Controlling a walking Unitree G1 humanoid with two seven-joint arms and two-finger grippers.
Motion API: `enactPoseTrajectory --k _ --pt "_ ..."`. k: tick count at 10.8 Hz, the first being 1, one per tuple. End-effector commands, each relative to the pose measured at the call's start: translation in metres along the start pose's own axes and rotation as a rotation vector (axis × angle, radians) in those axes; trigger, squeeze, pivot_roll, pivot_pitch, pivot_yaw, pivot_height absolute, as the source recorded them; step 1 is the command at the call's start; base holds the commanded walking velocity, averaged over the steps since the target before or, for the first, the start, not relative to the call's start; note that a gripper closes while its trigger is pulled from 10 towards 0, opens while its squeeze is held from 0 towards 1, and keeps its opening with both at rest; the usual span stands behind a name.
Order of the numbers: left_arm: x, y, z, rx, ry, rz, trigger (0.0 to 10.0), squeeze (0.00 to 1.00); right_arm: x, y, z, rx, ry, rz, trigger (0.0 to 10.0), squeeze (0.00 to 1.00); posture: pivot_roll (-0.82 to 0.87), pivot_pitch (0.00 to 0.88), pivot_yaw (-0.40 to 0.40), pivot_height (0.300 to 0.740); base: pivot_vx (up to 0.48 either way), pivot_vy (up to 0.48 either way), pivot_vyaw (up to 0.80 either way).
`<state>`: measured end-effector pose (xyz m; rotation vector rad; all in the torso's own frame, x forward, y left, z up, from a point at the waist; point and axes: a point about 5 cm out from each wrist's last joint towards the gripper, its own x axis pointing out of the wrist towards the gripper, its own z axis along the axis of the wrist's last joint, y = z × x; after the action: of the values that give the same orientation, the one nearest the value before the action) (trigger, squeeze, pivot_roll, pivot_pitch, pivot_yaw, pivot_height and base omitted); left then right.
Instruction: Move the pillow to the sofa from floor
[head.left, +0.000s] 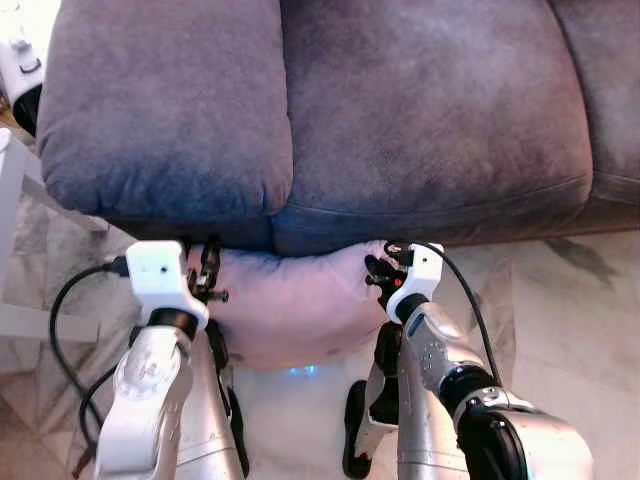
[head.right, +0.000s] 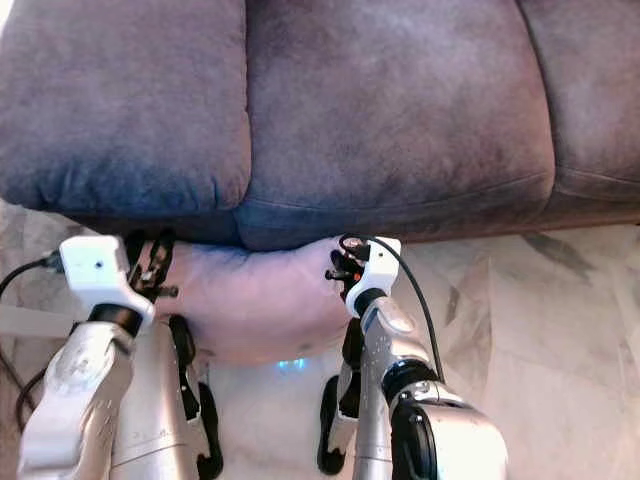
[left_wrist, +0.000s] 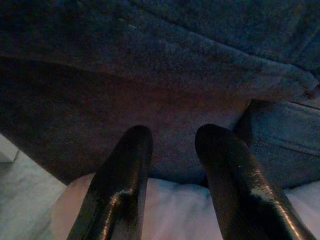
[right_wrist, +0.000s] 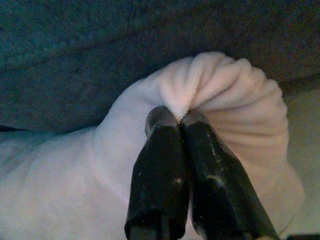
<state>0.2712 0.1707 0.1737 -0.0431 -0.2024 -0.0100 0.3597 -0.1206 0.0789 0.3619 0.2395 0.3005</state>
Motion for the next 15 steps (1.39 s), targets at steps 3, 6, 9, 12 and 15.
enactPoseTrajectory --k 3,6,9,12,15 --pt "0.004 0.006 -0.012 -0.008 0.014 0.015 10.0 0.0 0.004 0.0 0.038 -0.055 -0.168 0.015 10.0 0.0 0.25 0.274 -0.087 0.507 0.0 0.0 0.0" --pt "0.009 0.01 -0.017 -0.009 0.006 0.012 10.0 0.0 0.003 0.003 0.04 -0.079 -0.217 0.02 10.0 0.0 0.23 0.231 -0.075 0.507 0.0 0.0 0.0" --pt "0.015 0.013 -0.024 -0.01 0.012 0.005 10.0 0.0 -0.007 -0.002 0.011 -0.099 -0.156 0.001 10.0 0.0 0.2 0.205 -0.066 0.507 0.0 0.0 0.0" --pt "0.017 0.013 -0.035 -0.014 0.031 0.001 10.0 0.0 -0.013 -0.008 0.003 -0.1 -0.158 -0.037 10.0 0.0 0.19 0.17 -0.059 0.507 0.0 0.0 0.0" --pt "0.019 0.016 -0.037 -0.008 0.029 0.0 10.0 0.0 -0.015 -0.007 0.002 -0.098 -0.167 -0.037 10.0 0.0 0.19 0.163 -0.056 0.507 0.0 0.0 0.0"
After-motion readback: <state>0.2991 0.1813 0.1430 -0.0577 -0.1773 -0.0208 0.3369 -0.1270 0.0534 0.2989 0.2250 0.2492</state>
